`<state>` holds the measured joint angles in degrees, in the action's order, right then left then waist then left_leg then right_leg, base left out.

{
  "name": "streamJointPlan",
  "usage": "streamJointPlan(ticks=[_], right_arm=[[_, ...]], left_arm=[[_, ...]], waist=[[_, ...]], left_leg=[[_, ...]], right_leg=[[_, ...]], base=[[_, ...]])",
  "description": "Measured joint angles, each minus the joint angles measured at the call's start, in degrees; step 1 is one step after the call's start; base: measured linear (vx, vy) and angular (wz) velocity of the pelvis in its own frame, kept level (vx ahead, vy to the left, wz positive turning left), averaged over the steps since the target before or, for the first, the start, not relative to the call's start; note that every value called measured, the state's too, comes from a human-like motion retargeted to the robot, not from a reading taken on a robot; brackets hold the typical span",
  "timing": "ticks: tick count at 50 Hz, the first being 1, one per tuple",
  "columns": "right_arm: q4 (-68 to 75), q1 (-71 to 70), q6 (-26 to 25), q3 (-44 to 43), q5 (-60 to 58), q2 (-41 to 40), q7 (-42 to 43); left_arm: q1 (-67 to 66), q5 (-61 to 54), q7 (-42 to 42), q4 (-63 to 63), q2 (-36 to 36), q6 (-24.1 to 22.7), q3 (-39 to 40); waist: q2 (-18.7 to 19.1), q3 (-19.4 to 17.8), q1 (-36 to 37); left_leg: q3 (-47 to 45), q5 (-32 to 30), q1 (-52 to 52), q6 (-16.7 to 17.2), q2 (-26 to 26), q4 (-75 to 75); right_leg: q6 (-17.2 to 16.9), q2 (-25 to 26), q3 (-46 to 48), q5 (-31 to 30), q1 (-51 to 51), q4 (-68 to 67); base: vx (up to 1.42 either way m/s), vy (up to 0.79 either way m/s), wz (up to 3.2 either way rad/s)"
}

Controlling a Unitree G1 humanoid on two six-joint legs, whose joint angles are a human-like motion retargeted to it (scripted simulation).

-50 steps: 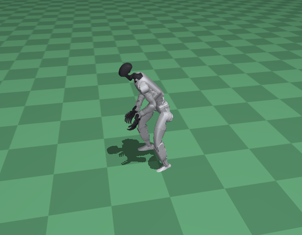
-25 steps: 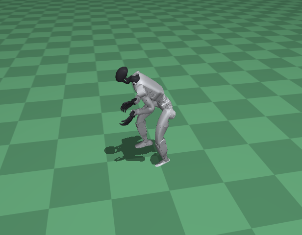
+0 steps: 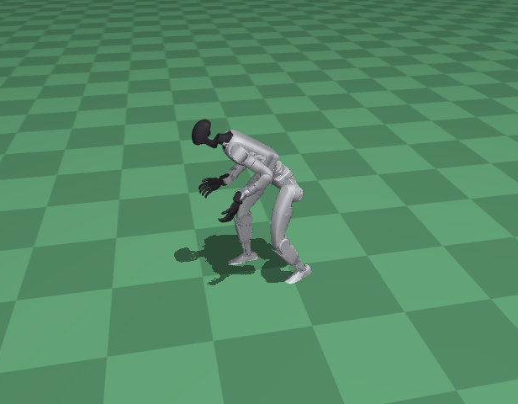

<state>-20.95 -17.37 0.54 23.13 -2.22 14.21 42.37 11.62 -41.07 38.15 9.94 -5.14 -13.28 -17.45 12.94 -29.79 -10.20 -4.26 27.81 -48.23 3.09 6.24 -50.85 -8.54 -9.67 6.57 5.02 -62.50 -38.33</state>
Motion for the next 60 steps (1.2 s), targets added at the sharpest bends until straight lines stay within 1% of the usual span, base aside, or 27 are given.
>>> streamJointPlan(ticks=[7, 11, 14, 17, 20, 25, 30, 32, 33, 35, 37, 40, 42, 45, 48, 53, 55, 58, 60], right_arm=[[-1.44, -0.43, 1.46, -0.97, -3.38, 1.58, 3.21], [-1.99, -0.06, 2.35, -1.95, -4.99, 2.64, 5.51], [-1.98, 0.36, 3.04, -2.75, -5.44, 3.34, 6.56], [-0.83, 0.45, 3.49, -3.49, -5.01, 4.16, 6.86], [1.91, 0.14, 3.99, -4.14, -3.97, 5.27, 6.35], [10.96, -1.26, 5.06, -5.46, -1.16, 7.93, 4.89], [27.79, -3.46, 6.38, -6.19, 4.03, 11.19, 3.16], [34.94, -3.87, 5.82, -6.11, 5.80, 12.20, 2.37], [41.25, -5.28, 6.36, -5.99, 7.67, 13.13, 1.26], [49.29, -5.90, 5.47, -5.83, 9.49, 14.31, 0.03], [61.43, -8.70, 5.76, -5.30, 12.61, 16.35, -3.29], [71.93, -9.66, 4.04, -4.97, 14.28, 18.32, -6.59], [81.08, -12.16, 4.46, -4.41, 16.05, 20.57, -10.85], [86.40, -12.59, 3.59, -4.40, 16.29, 22.20, -13.84], [90.36, -13.69, 3.46, -4.34, 16.10, 24.07, -16.98], [94.06, -16.54, 3.84, -3.59, 14.72, 26.67, -20.48], [94.98, -18.02, 4.03, -3.07, 13.98, 27.44, -21.22], [96.10, -20.53, 4.17, -2.04, 12.75, 28.40, -22.15], [97.86, -23.26, 4.22, -0.97, 12.00, 29.57, -23.36]], left_arm=[[-4.16, -3.35, -2.54, 1.74, 1.70, -2.22, -0.99], [-6.34, -5.63, -3.46, 1.61, 2.48, -3.84, -1.52], [-7.80, -6.78, -3.73, 0.74, 3.05, -5.28, -1.90], [-8.78, -7.76, -3.68, -0.92, 3.79, -6.82, -2.44], [-9.12, -8.50, -3.82, -3.43, 4.42, -8.01, -3.35], [-8.85, -8.89, -4.06, -8.90, 5.16, -8.48, -5.98], [-7.43, -7.02, -3.65, -15.57, 5.30, -8.42, -9.27], [-6.93, -5.90, -3.56, -17.85, 5.09, -8.19, -10.56], [-6.31, -5.28, -3.49, -19.77, 5.14, -8.15, -11.60], [-5.61, -3.57, -3.43, -22.10, 4.69, -7.95, -12.95], [-4.45, -1.59, -3.49, -25.42, 4.66, -7.69, -14.83], [-3.25, 1.75, -4.18, -28.58, 3.62, -6.81, -16.62], [-2.12, 4.03, -4.92, -31.37, 3.74, -6.32, -17.90], [-1.30, 7.37, -5.89, -33.57, 2.61, -5.61, -18.43], [-0.66, 10.50, -6.71, -35.60, 1.56, -5.11, -18.52], [-0.14, 14.92, -7.95, -38.53, -0.66, -3.97, -18.02], [-0.01, 16.74, -8.44, -39.73, -1.63, -3.48, -18.00], [0.24, 19.80, -9.37, -41.74, -3.02, -2.60, -18.56], [1.09, 22.16, -10.45, -43.63, -3.63, -1.99, -19.19]], waist=[[3.67, 0.00, 0.75], [4.87, 0.00, 0.71], [5.18, 0.00, 0.84], [4.98, 0.00, 1.01], [4.29, 0.00, 0.77], [2.69, 0.00, -0.63], [1.42, 0.00, -1.22], [1.00, 0.00, -1.47], [1.15, 0.00, -1.00], [0.98, 0.00, -1.27], [1.77, 0.00, -0.52], [2.32, 0.00, -1.21], [3.81, 0.00, -0.51], [4.53, 0.00, -1.54], [5.83, 0.00, -2.27], [7.77, 0.00, -2.81], [8.32, 0.00, -2.76], [8.85, 0.00, -2.29], [10.85, 0.00, 0.17]], left_leg=[[1.62, -4.62, -4.36, 4.38, 1.37, -14.50], [0.77, -6.56, -6.72, 4.76, 2.04, -20.46], [0.25, -6.78, -8.45, 4.47, 2.07, -20.31], [0.15, -6.66, -9.77, 4.05, 1.53, -14.83], [0.35, -7.45, -10.05, 3.81, 0.21, -4.76], [2.09, -13.84, -7.48, 4.53, -3.43, 14.72], [3.95, -20.46, -2.44, 5.44, -6.23, 27.24], [4.41, -20.94, -2.31, 5.35, -7.38, 27.04], [4.54, -21.66, -0.17, 5.32, -7.48, 29.20], [4.59, -21.37, 0.19, 4.93, -8.76, 28.76], [4.33, -21.34, 3.41, 4.42, -9.22, 31.68], [4.14, -19.51, 3.97, 3.48, -11.77, 31.22], [4.19, -20.68, 7.95, 3.20, -12.44, 36.54], [4.24, -19.94, 9.22, 2.66, -15.20, 37.50], [5.01, -19.85, 11.53, 2.45, -17.13, 40.06], [6.54, -20.48, 14.48, 2.71, -18.71, 43.82], [7.00, -20.58, 15.16, 2.96, -19.00, 44.55], [7.56, -20.03, 15.65, 3.49, -19.11, 44.26], [7.70, -18.59, 15.82, 4.19, -16.48, 43.31]], right_leg=[[2.95, 1.26, 0.00, 7.71, -0.94, -7.43], [3.39, 1.51, -0.70, 10.60, -0.61, -9.87], [3.17, 1.41, -1.53, 11.89, 0.24, -10.68], [2.79, 0.89, -2.49, 12.53, 1.75, -10.68], [2.56, -0.39, -3.30, 13.19, 3.75, -10.73], [2.31, -2.53, -4.32, 15.80, 7.18, -11.86], [2.04, -3.39, -6.09, 19.01, 10.38, -13.06], [1.80, -3.83, -7.16, 20.26, 10.63, -14.21], [1.72, -3.63, -7.55, 20.52, 12.03, -13.61], [1.28, -4.37, -8.70, 21.51, 12.21, -14.72], [0.71, -4.20, -10.02, 21.76, 14.15, -14.30], [-1.40, -5.20, -13.22, 21.46, 14.20, -16.92], [-2.59, -5.17, -14.28, 19.20, 15.21, -17.63], [-4.56, -7.00, -15.69, 16.06, 13.60, -22.57], [-6.03, -7.59, -16.61, 14.75, 11.14, -27.70], [-6.43, -7.90, -15.98, 12.84, 5.17, -33.13], [-6.42, -7.94, -15.64, 12.75, 2.67, -32.46], [-6.40, -7.78, -15.15, 11.89, -0.24, -27.80], [-5.92, -5.39, -13.30, 10.03, -0.54, -21.69]], base=[[0.19, -0.12, 0.09], [0.17, -0.10, 0.14], [0.16, -0.11, 0.17], [0.15, -0.12, 0.22], [0.13, -0.10, 0.33], [0.11, -0.04, 0.36], [0.13, 0.07, 0.21], [0.15, 0.13, 0.17], [0.17, 0.14, 0.11], [0.18, 0.15, 0.26], [0.19, 0.16, 0.33], [0.19, 0.16, 0.63], [0.21, 0.14, 0.49], [0.19, 0.11, 0.79], [0.20, 0.06, 0.75], [0.20, -0.01, 0.55], [0.20, -0.06, 0.41], [0.20, -0.10, 0.29], [0.21, -0.14, -0.12]])
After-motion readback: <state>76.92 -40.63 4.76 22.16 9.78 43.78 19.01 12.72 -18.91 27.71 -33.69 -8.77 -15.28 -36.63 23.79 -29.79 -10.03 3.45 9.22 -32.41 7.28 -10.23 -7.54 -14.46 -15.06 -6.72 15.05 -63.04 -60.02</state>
